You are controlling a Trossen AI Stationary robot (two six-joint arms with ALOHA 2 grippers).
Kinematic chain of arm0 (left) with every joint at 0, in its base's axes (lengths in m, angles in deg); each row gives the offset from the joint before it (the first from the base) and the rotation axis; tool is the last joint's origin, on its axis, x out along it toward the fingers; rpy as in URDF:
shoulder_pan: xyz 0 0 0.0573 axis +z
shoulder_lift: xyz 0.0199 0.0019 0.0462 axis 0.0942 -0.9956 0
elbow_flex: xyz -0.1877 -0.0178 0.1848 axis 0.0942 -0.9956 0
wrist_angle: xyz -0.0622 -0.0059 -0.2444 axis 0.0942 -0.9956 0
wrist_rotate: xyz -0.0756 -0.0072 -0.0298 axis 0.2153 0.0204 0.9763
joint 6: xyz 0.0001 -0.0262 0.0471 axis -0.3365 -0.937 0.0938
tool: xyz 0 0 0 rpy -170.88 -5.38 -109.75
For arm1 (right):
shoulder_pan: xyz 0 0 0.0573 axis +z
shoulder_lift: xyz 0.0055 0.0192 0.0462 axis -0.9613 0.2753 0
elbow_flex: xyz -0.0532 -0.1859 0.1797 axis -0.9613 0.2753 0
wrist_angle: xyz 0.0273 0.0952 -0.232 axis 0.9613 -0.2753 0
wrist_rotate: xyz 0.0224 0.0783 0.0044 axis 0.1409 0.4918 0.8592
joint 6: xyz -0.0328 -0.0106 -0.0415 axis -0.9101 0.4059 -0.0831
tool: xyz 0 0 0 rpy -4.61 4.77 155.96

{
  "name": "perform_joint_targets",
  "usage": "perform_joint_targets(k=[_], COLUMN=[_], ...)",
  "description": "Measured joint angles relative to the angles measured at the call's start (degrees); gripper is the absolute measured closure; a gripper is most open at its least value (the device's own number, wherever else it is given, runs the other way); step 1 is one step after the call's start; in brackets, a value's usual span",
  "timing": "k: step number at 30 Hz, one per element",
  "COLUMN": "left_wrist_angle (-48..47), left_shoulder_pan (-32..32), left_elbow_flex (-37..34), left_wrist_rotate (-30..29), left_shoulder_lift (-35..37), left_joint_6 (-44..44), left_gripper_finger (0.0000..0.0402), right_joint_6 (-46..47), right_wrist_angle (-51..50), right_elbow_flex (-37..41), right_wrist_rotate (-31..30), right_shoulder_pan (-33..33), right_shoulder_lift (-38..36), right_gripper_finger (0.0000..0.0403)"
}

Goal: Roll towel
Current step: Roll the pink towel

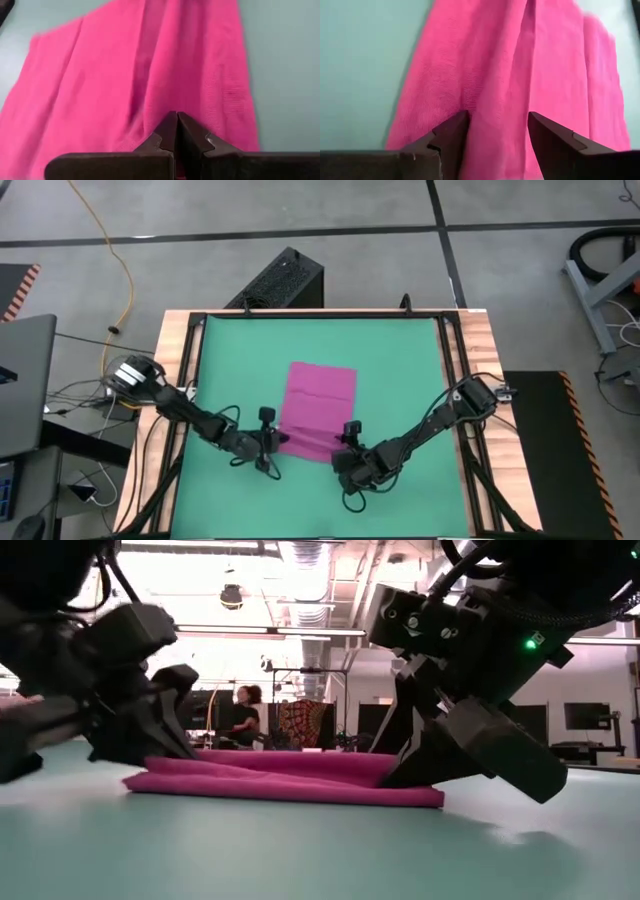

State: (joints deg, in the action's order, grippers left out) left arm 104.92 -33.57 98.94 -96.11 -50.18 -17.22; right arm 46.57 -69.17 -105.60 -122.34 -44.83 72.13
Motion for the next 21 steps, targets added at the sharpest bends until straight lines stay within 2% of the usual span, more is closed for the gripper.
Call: perform_joint_targets(k=[5,13,15,18,21], left_wrist_angle=[-0.6,-2.1,-2.3,-2.5,-2.8], left_shoulder_pan=[1.5,2.2,2.4,3.3,4.2], left_elbow_flex=[0.0,0.0,0.0,0.0,0.0], left_wrist_rotate=[0.1,1.1,1.3,2.8,5.4], left_shoulder_lift=[-1.1,-1.1,-1.1,-1.1,-1.1], left_joint_6=[-3.3,-5.0,-4.9,-4.7,-4.8], left_gripper_finger=[0.0401,0.0401,0.0401,0.0401,0.0401], right_joint_6=[-3.2,-5.3,-8.4,-13.8,-16.9], right_wrist_angle=[-1.4,-2.9,2.1,15.0,21.8], right_elbow_flex=[-0.4,-0.7,0.9,5.4,8.7], right_wrist_rotate=[-4.0,-6.4,-4.6,0.5,2.8], right_shoulder_pan=[1.2,4.0,4.8,5.9,6.3], right_shoulder_lift=[-1.1,-10.0,-11.5,-12.1,-11.4], right_gripper_finger=[0.0168,0.0168,0.0168,0.0168,0.0168])
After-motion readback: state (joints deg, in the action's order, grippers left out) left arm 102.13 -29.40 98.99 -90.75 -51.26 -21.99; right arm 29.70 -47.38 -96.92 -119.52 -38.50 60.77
